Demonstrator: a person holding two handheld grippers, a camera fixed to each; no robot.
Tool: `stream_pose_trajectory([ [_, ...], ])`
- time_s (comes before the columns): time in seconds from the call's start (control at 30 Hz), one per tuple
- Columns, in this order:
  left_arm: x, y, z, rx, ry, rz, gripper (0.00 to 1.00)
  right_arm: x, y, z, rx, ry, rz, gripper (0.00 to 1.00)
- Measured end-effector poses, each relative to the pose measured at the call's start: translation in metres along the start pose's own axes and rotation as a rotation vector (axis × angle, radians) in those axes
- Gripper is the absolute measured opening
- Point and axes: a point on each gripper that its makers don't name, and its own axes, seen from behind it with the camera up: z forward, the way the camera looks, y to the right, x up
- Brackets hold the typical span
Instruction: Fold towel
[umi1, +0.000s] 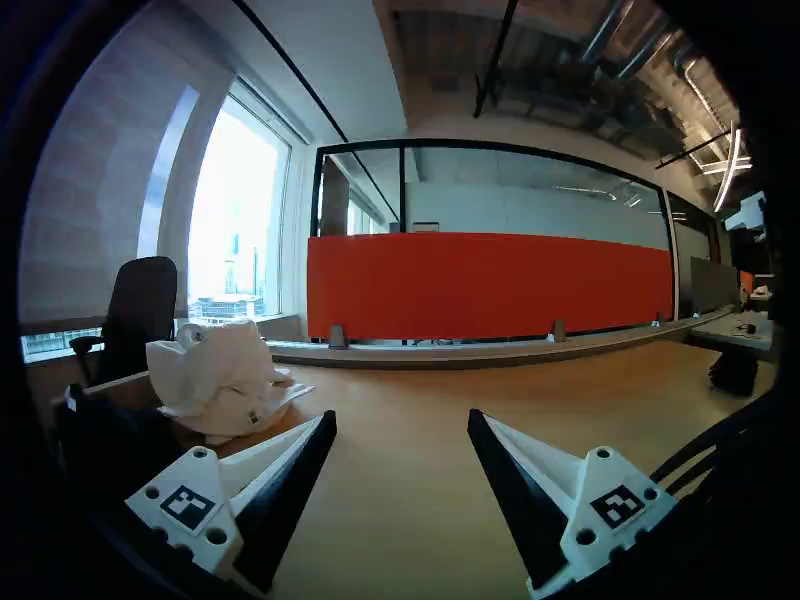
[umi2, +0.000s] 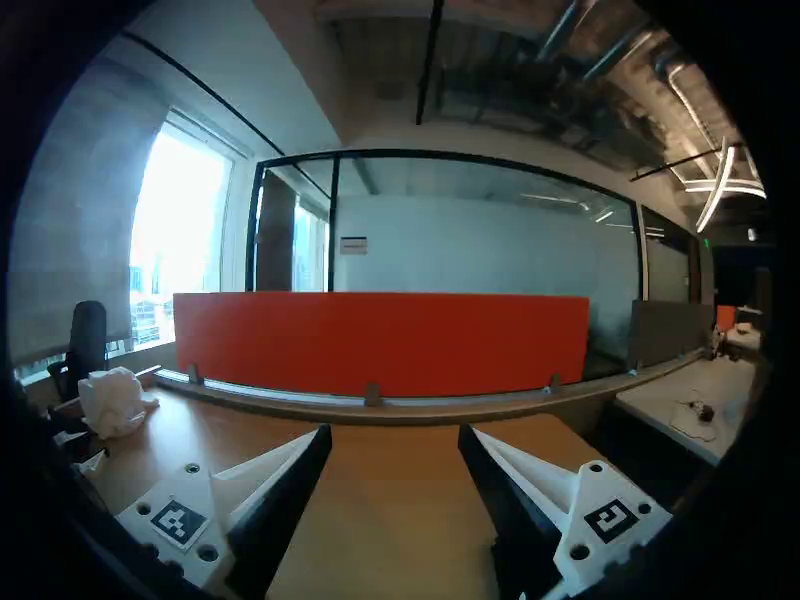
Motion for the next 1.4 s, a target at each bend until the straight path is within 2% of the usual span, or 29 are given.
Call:
stream_pose_trajectory([
  [0.2, 0.000, 0.000, 0.000, 0.000, 0.000, 0.000, 0.98, -0.004, 0.009, -0.004, -0.002, 0.021, -0.001, 0.98],
  [0.4, 0.001, 0.000, 0.000, 0.000, 0.000, 0.001, 0.97, -0.023, 0.022, -0.005, -0.011, 0.033, -0.003, 0.98],
  [0.6, 0.001, 0.000, -0.001, 0.000, 0.000, 0.000, 0.97, -0.037, 0.030, -0.009, -0.014, 0.055, 0.020, 0.98],
  [0.9, 0.001, 0.001, -0.001, 0.000, 0.000, 0.000, 0.97, -0.076, 0.040, -0.007, -0.023, 0.058, 0.034, 0.98],
  [1.2, 0.002, 0.001, -0.001, 0.000, 0.000, 0.000, 0.98, -0.106, 0.036, -0.001, -0.007, 0.065, 0.062, 0.98],
  [1.4, 0.001, 0.001, -0.001, 0.000, 0.000, 0.000, 0.98, -0.125, 0.041, 0.002, -0.026, 0.064, 0.075, 0.98],
])
